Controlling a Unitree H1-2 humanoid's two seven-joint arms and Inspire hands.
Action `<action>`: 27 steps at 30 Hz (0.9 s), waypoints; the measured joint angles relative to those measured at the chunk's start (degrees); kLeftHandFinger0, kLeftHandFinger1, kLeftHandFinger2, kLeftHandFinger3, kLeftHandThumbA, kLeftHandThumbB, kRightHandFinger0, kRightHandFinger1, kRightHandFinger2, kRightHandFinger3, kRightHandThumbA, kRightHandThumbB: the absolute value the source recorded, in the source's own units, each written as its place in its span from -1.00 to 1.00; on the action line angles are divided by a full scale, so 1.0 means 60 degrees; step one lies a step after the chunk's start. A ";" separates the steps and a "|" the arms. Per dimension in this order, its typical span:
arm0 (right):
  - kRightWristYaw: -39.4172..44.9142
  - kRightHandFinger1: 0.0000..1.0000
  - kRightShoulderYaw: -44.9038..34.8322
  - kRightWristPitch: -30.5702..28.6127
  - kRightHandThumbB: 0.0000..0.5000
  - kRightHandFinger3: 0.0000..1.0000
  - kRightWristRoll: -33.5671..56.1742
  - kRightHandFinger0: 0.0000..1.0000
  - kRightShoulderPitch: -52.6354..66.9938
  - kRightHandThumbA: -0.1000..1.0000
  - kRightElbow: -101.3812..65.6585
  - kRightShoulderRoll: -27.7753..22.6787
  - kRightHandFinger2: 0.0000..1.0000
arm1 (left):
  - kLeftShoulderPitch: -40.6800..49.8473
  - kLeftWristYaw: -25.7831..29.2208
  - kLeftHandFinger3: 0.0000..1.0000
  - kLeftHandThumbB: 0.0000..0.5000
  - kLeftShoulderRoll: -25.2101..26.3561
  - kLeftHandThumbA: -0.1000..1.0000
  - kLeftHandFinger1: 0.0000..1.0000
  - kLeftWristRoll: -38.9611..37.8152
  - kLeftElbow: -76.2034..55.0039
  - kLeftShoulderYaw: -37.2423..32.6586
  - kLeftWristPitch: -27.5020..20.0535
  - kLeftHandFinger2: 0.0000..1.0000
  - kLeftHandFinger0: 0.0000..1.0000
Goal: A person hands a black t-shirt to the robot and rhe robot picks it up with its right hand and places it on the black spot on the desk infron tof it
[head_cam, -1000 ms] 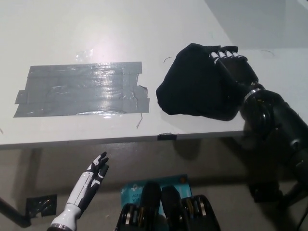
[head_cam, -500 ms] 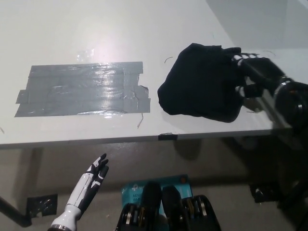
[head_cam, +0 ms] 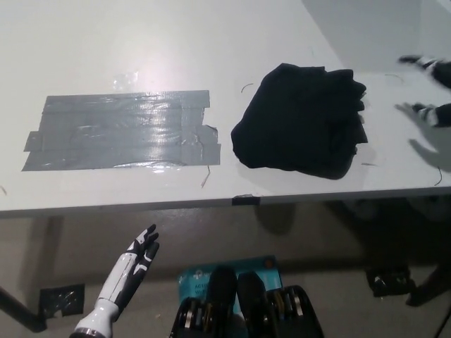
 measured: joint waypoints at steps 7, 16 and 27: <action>0.0080 1.00 -0.1525 0.0428 0.17 1.00 0.1032 1.00 0.1275 0.43 -0.2112 -0.0074 1.00 | -0.0006 0.0000 1.00 0.98 -0.0008 1.00 1.00 0.0000 0.0016 -0.0006 0.0003 1.00 1.00; -0.0288 0.97 -0.2694 0.0634 -0.01 1.00 0.2549 0.93 0.3928 0.43 -0.5232 0.1364 1.00 | -0.0004 0.0000 1.00 0.97 -0.0012 1.00 1.00 0.0000 0.0052 -0.0011 0.0009 1.00 1.00; -0.1943 0.72 -0.4001 0.0035 -0.93 1.00 0.3912 0.69 0.6905 0.17 -0.6411 0.6395 1.00 | 0.0002 0.0001 1.00 0.95 -0.0007 1.00 1.00 0.0014 0.0067 -0.0036 -0.0015 1.00 1.00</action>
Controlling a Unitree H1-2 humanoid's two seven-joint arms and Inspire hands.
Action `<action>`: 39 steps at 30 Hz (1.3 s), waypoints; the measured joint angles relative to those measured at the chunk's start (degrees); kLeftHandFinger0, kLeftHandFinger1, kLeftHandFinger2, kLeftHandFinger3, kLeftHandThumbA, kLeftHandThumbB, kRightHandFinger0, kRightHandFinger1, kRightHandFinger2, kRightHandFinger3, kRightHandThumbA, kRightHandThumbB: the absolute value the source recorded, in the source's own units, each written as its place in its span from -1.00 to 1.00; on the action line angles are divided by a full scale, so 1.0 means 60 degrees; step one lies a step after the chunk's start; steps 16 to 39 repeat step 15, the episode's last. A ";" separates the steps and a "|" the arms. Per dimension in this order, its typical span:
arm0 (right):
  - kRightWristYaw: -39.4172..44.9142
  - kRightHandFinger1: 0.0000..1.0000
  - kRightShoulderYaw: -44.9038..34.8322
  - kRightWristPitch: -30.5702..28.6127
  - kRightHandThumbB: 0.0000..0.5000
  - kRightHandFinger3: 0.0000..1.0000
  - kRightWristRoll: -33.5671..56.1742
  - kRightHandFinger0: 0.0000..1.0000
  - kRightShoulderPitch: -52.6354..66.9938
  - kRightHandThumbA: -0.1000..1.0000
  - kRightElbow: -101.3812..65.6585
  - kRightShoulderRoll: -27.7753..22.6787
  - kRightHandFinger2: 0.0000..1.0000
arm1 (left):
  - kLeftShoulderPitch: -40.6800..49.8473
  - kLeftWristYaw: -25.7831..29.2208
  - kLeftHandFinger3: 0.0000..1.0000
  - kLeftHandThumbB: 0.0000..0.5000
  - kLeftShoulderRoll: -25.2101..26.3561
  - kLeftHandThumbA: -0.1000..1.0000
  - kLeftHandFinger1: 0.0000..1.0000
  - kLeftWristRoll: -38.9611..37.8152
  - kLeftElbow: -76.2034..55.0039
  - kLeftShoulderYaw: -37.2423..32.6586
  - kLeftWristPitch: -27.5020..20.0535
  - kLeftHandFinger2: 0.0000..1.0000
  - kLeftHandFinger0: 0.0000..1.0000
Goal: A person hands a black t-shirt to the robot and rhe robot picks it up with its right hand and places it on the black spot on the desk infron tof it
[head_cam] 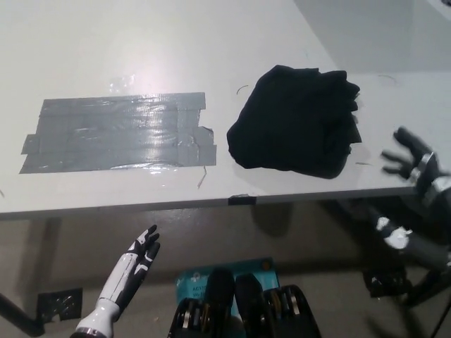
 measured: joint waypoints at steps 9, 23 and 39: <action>-0.0891 0.63 0.0773 -0.0975 -0.79 1.00 -0.0700 0.57 0.0024 0.03 0.3592 0.0808 1.00 | 0.0010 0.0005 1.00 1.00 0.0000 1.00 1.00 0.0027 -0.0006 -0.0002 -0.0067 1.00 1.00; -0.1151 0.68 0.1114 -0.1353 -0.77 1.00 -0.1082 0.61 -0.0032 -0.09 0.4240 0.0261 1.00 | 0.0010 0.0006 1.00 1.00 0.0000 1.00 1.00 0.0066 -0.0013 -0.0007 -0.0077 1.00 1.00; -0.1151 0.68 0.1114 -0.1353 -0.77 1.00 -0.1082 0.61 -0.0032 -0.09 0.4240 0.0261 1.00 | 0.0010 0.0006 1.00 1.00 0.0000 1.00 1.00 0.0066 -0.0013 -0.0007 -0.0077 1.00 1.00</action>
